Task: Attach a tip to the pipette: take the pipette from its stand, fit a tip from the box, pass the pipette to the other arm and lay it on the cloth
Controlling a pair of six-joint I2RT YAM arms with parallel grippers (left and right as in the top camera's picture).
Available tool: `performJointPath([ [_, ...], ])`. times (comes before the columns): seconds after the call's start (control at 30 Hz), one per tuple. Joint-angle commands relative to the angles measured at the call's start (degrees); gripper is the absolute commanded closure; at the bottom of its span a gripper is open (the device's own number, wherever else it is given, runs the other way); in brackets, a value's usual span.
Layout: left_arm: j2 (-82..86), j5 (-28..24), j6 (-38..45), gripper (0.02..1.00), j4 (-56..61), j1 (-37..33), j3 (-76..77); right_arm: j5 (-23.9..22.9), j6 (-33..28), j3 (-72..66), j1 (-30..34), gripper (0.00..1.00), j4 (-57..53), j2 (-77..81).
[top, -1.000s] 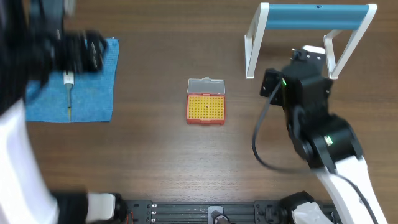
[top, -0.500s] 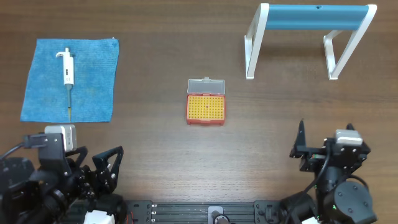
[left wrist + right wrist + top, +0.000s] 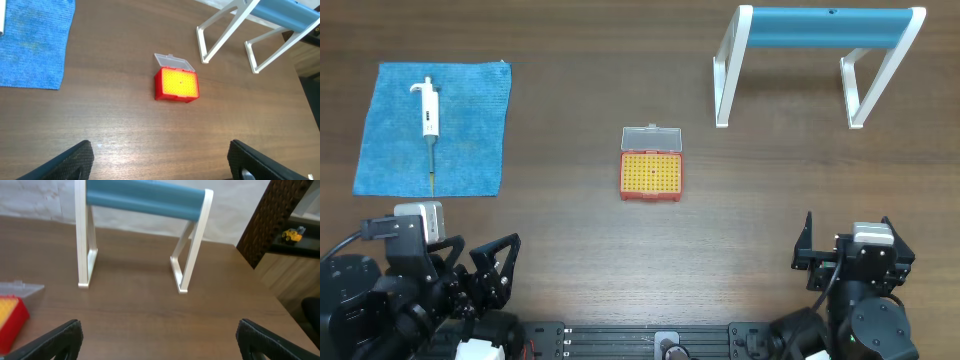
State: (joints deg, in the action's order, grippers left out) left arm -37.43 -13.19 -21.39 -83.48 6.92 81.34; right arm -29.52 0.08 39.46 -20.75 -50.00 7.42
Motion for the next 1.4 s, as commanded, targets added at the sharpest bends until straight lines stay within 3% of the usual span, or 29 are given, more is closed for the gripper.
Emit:
performJointPath([
  [0.03, 0.1, -0.8, -0.9, 0.150, 0.4, 0.2, -0.4, -0.9, -0.6, -0.2, -0.2, 0.007, -3.7, -0.4],
  [0.2, 0.2, -0.7, -0.7, 0.150, -0.1, 0.2, -0.4, -0.9, -0.6, -0.2, -0.2, 0.009, -7.7, -0.4],
  [0.33, 3.6, 6.0, 1.4, 0.150, 2.7, -1.4, -3.4, -0.9, -0.6, -0.2, -0.2, 0.009, -8.3, -0.4],
  [0.4, 7.5, 6.6, 7.1, 0.150, 8.3, -3.7, -8.1, -0.9, -0.6, -0.2, -0.2, 0.009, -8.3, -0.4],
  [0.5, 16.9, 6.6, 15.0, 0.150, 23.6, -7.1, -21.3, -0.9, -0.6, -0.2, -0.2, 0.009, -8.3, -0.4],
  [0.8, 33.8, 7.6, 15.0, 0.150, 78.4, -7.6, -63.4, -0.9, -0.6, -0.2, -0.2, 0.009, -8.3, -0.4],
  [0.93, 35.3, 9.2, 15.0, 0.150, 92.7, -7.6, -74.5, -0.9, -0.6, -0.2, -0.2, 0.009, -8.3, -0.4],
  [1.17, 37.2, 10.1, 14.6, 0.150, 92.7, -7.6, -81.1, -0.9, -0.6, -0.2, -0.2, 0.009, -8.3, -0.4],
  [1.4, 37.2, 10.1, 14.6, 0.150, 79.2, -7.5, -81.0, -0.9, -0.6, -0.2, -0.2, 0.009, -8.3, -0.4],
])
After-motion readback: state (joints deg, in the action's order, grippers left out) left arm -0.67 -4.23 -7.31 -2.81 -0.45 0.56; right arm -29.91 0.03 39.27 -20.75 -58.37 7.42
